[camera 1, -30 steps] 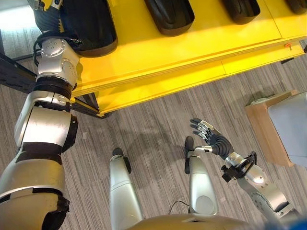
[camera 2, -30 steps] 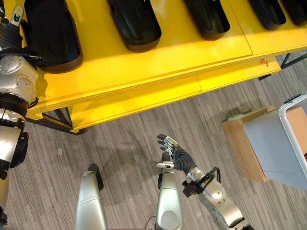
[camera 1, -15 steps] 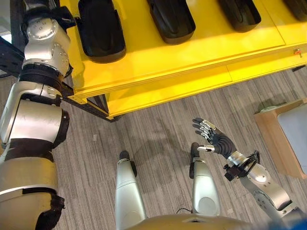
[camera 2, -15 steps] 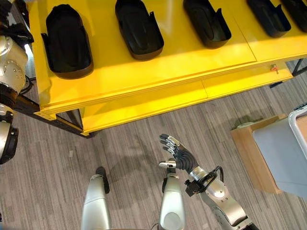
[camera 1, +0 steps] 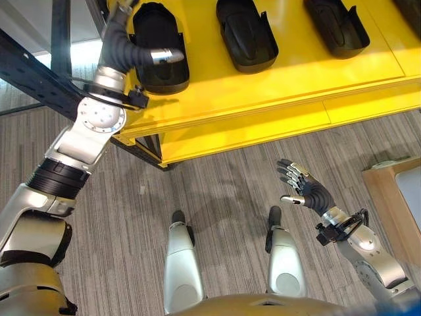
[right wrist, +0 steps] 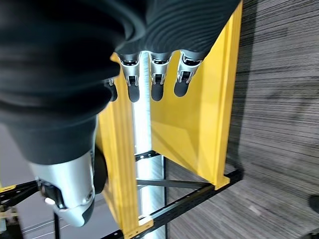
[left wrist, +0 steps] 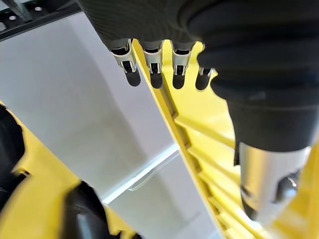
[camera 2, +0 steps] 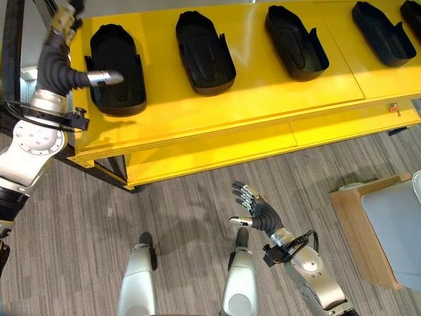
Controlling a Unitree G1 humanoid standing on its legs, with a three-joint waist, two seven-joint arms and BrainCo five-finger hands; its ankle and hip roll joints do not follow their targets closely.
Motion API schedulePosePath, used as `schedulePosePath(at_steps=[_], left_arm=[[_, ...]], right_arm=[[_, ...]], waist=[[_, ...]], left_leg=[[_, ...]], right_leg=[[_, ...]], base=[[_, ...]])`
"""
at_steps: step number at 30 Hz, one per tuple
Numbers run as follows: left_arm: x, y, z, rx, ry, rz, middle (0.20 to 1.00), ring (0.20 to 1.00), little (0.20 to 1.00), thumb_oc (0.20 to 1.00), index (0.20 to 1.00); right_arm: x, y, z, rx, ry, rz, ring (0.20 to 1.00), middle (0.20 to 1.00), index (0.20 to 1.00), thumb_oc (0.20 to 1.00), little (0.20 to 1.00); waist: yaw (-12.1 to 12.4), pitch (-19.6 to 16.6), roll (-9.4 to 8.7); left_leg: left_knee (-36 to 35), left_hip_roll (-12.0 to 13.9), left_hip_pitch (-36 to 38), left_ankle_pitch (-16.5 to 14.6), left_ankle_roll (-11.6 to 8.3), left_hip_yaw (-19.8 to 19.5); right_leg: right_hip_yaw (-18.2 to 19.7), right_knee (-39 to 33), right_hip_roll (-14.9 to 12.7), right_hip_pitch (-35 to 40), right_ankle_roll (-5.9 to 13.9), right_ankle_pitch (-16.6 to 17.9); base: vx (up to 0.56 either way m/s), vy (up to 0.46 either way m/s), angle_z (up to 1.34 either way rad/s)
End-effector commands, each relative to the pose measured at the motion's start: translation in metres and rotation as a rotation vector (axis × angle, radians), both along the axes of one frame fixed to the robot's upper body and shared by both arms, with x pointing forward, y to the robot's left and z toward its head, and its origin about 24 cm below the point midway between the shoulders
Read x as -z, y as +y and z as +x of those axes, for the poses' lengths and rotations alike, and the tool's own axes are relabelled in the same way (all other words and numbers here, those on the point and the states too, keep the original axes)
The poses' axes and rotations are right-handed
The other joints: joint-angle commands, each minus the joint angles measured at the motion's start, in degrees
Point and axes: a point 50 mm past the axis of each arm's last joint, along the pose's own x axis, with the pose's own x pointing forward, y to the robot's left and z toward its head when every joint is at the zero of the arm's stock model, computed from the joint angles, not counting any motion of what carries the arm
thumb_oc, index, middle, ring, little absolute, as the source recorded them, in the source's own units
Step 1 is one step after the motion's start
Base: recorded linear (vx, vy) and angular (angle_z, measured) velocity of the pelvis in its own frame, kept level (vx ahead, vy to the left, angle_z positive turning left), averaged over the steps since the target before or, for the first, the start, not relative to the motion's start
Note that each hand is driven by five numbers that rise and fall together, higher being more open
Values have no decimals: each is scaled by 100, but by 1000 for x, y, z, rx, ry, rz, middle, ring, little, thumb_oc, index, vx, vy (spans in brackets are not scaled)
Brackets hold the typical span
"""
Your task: Move parts from the plastic box to the shelf.
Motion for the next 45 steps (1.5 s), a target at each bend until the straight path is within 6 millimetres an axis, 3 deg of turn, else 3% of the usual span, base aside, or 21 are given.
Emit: schedulePosePath(at_steps=[1, 5, 6, 11, 12, 19, 28, 33, 45], left_arm=[[-20, -7, -9, -98, -164, 244, 1000, 1000, 1000, 1000, 1000], [3, -9, -13, -102, -111, 280, 1000, 1000, 1000, 1000, 1000], [23, -12, -16, -132, -80, 342, 1000, 1000, 1000, 1000, 1000], [42, -17, -16, -137, -35, 370, 1000, 1000, 1000, 1000, 1000], [55, -22, -14, -130, 6, 373, 1000, 1000, 1000, 1000, 1000], [91, -30, -14, -129, 120, 390, 1000, 1000, 1000, 1000, 1000], [116, -19, -12, -200, 205, 438, 1000, 1000, 1000, 1000, 1000], [138, 6, -15, -313, 296, 456, 1000, 1000, 1000, 1000, 1000], [137, 34, -19, -449, 300, 463, 1000, 1000, 1000, 1000, 1000]], right_arm=[[-30, -4, 4, 30, -181, 23, 1000, 1000, 1000, 1000, 1000], [-33, -7, 5, 50, -194, 21, 1000, 1000, 1000, 1000, 1000], [-37, -9, 6, 64, -218, 10, 1000, 1000, 1000, 1000, 1000], [-40, -10, 7, 80, -234, 3, 1000, 1000, 1000, 1000, 1000], [-43, -9, 9, 82, -249, 5, 1000, 1000, 1000, 1000, 1000], [-47, -9, 13, 120, -274, 21, 1000, 1000, 1000, 1000, 1000], [-50, -10, 14, 134, -291, 19, 1000, 1000, 1000, 1000, 1000], [-50, -11, 14, 140, -291, 9, 1000, 1000, 1000, 1000, 1000], [-49, -15, 11, 147, -279, 4, 1000, 1000, 1000, 1000, 1000]], waist=[[-18, -94, 47], [-23, -113, 37], [-22, -89, 20], [-35, -54, 6], [-38, -11, -4], [-44, 99, -39], [-32, 165, -70], [3, 294, -93], [31, 288, -113]], left_leg=[[-886, 196, 284, 883, -229, 92], [-915, 214, 324, 897, -216, 107], [-866, 238, 365, 823, -215, 122], [-845, 252, 351, 830, -191, 127], [-794, 264, 346, 787, -191, 133], [-840, 263, 299, 842, -148, 165], [-803, 261, 189, 856, -104, 155], [-714, 255, 73, 805, -65, 152], [-656, 248, -26, 789, -62, 148]], right_leg=[[289, 632, -284, 202, 36, -364], [323, 595, -264, 216, 21, -349], [348, 649, -252, 222, 4, -423], [395, 687, -239, 173, -16, -423], [396, 736, -241, 167, -25, -467], [442, 746, -217, 58, -42, -435], [444, 777, -202, -45, -57, -429], [449, 825, -200, -138, -63, -450], [459, 868, -202, -209, -79, -447]], base=[[0, 0, 0], [0, 0, 0], [0, 0, 0], [4, -5, -3], [0, 0, 0], [-1, -3, -1], [8, -4, -4], [4, 4, -5], [0, 0, 0]])
